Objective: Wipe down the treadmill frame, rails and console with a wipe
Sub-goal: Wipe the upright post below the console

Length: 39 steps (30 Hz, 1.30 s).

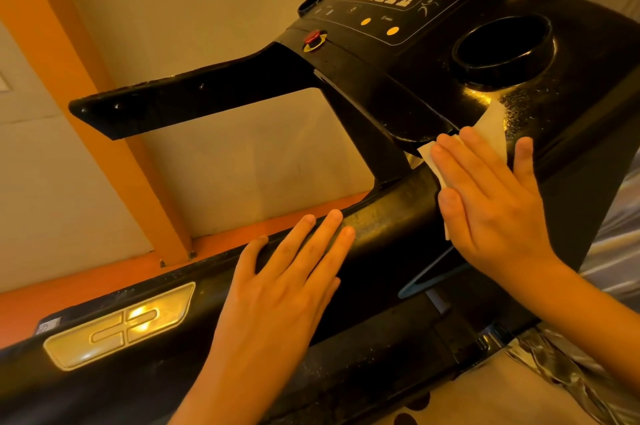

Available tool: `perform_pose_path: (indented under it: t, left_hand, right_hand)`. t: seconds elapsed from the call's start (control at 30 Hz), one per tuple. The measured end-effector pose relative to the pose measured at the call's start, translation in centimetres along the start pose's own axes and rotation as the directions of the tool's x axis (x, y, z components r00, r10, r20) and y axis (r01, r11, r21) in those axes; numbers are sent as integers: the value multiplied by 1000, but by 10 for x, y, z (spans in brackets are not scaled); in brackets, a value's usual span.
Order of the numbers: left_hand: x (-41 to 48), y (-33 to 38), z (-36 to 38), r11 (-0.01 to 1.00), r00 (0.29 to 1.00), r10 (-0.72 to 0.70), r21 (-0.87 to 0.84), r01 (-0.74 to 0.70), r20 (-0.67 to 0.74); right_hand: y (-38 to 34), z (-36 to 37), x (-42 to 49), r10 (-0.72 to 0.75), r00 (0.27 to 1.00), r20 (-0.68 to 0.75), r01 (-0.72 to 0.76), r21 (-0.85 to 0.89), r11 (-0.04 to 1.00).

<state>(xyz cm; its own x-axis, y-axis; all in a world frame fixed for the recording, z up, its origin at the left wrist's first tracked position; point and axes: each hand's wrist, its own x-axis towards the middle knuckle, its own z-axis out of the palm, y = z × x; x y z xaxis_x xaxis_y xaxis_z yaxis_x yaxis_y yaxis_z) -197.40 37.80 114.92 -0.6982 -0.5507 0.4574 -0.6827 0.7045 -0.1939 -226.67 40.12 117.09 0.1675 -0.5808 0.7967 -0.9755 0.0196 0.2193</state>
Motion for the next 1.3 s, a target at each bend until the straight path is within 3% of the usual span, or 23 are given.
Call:
perform_pose_path:
  t: [0.27,0.4,0.57,0.83,1.07,1.3]
  left_hand:
    - [1,-1,-1,1000,1000,11,-7,-11,-4]
    - [4,-7,-4,999,999,48,-22,-47,26]
    - [7,-10,-9,996,995,81,-30,-79,66]
    - [8,-7,-5,996,998,49,-73,-46,38]
    - [16,-9,2,990,994,89,-119,-81,70]
    - [18,-10,5,986,986,142,-106,-132,91]
  right_hand:
    - [-14,4,-4,-10,1000,12,9,45,999]
    - [-22,3,-3,57,998,5,-57,71,996]
    - [-28,3,-5,-25,999,29,23,65,998]
    - [-34,8,4,182,982,-49,-176,103,979]
    - [-63,8,3,437,899,-8,-433,128,892]
    - [-119,14,-9,721,692,49,-697,307,648]
